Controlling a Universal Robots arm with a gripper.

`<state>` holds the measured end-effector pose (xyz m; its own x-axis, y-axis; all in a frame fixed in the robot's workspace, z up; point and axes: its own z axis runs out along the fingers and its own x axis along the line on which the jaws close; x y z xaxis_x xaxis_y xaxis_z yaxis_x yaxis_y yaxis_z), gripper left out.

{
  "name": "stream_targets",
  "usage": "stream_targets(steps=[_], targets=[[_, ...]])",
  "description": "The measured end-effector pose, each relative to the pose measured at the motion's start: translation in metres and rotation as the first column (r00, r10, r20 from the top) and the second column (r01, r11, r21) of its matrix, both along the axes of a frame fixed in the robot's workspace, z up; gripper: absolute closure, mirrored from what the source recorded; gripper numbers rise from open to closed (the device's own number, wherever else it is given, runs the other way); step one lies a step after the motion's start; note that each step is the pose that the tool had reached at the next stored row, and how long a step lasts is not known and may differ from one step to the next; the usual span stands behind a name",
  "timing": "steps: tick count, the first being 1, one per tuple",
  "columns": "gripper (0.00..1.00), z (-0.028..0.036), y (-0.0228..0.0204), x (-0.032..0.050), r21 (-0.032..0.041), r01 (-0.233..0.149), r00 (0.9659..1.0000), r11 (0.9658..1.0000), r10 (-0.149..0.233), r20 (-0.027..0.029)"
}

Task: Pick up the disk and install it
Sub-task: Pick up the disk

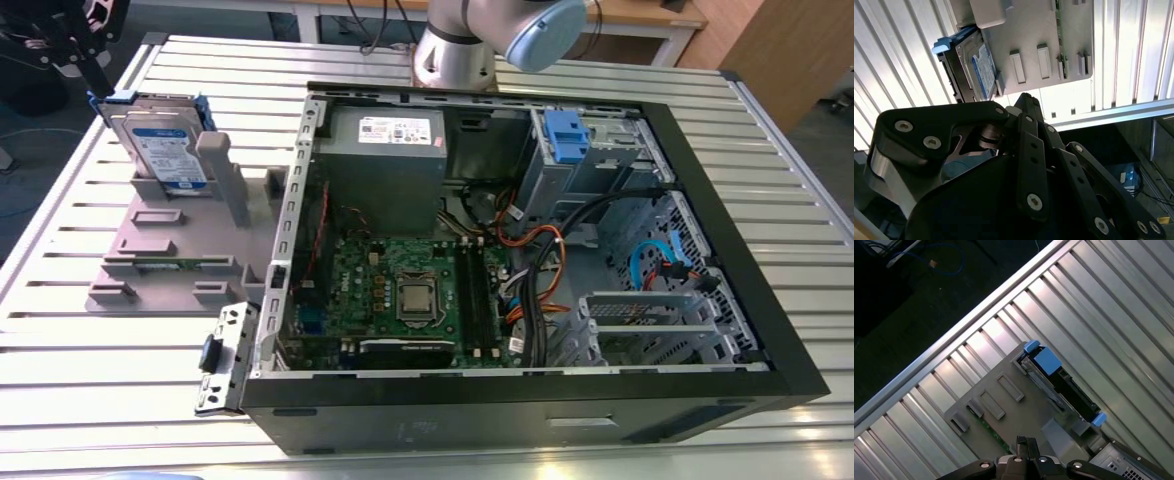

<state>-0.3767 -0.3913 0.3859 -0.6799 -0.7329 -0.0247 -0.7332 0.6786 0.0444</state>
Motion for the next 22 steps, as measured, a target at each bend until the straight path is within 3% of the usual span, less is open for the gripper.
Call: stream_targets(steps=[22], targets=[[0.89, 0.0000, 0.0000, 0.0000, 0.0001, -0.024, 0.9997, 0.9997, 0.024, 0.0001]])
